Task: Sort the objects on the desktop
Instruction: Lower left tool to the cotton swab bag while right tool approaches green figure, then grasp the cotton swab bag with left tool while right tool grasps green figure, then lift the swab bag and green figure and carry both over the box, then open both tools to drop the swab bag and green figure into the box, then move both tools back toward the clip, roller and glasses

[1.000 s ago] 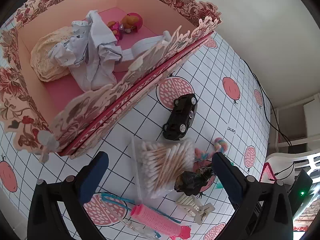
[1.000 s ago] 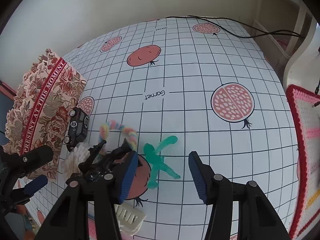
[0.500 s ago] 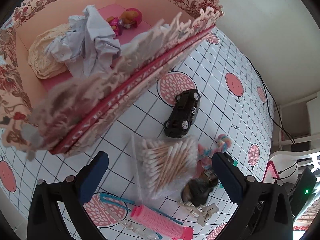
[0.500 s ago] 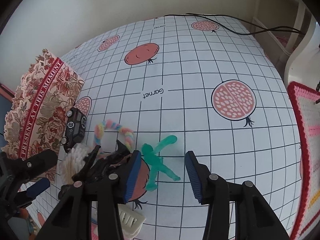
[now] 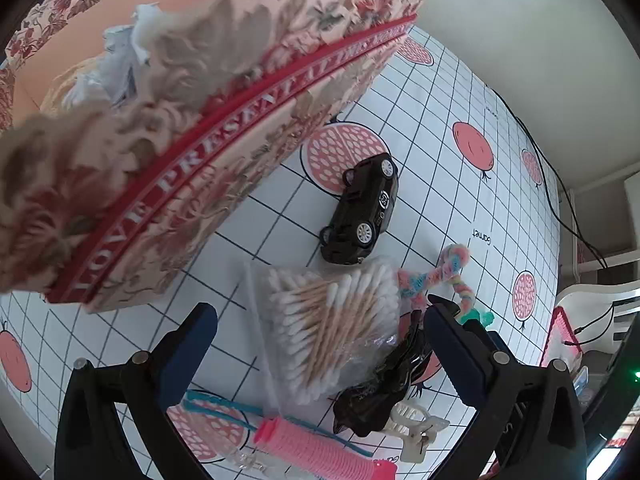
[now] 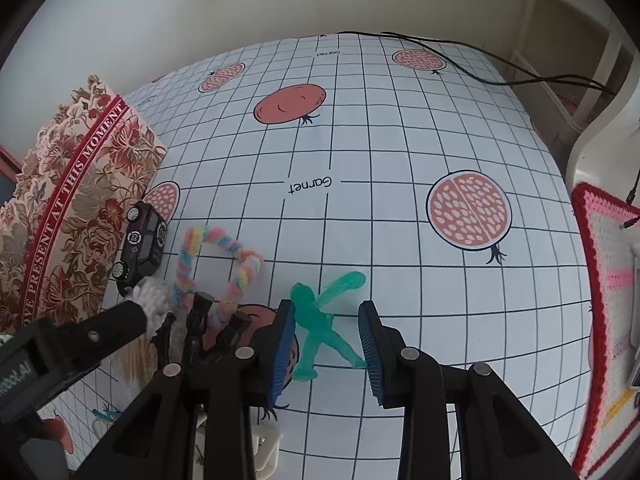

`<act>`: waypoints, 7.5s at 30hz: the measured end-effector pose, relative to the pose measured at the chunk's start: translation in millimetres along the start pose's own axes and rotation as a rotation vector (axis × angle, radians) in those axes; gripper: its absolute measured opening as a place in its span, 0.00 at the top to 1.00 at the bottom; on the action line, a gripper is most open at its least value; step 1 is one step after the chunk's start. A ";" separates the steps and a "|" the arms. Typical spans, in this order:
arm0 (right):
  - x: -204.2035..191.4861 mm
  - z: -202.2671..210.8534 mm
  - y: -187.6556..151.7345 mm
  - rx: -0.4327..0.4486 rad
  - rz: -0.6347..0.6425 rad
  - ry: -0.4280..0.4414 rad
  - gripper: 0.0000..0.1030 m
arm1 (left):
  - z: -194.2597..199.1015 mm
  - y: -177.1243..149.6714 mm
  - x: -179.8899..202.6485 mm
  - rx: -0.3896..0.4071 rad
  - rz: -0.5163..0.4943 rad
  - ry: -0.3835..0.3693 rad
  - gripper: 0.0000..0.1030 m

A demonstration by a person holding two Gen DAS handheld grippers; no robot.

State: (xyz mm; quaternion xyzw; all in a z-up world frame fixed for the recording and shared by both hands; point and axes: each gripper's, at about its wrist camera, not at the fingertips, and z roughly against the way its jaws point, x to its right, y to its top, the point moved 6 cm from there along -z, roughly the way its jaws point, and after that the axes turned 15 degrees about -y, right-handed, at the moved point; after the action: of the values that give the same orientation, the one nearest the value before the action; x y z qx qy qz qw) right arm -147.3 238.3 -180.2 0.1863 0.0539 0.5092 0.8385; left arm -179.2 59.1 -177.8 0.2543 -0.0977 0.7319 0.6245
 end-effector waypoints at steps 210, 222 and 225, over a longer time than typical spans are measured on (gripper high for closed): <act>-20.2 239.8 55.7 0.490 -0.088 0.107 0.00 | 234.8 56.1 -9.9 0.491 -0.099 -0.030 0.01; -5.2 207.4 36.6 0.353 -0.084 0.060 0.00 | 203.3 24.2 13.2 0.396 -0.146 -0.033 0.01; -6.4 199.6 24.4 0.329 -0.085 0.082 0.00 | 190.3 10.8 28.6 0.349 -0.205 -0.058 0.01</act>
State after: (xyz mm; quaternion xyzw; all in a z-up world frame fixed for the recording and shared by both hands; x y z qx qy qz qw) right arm -114.8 191.3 12.8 0.2978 0.1785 0.4647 0.8145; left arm -144.5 -6.1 0.3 0.3885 0.0391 0.6626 0.6392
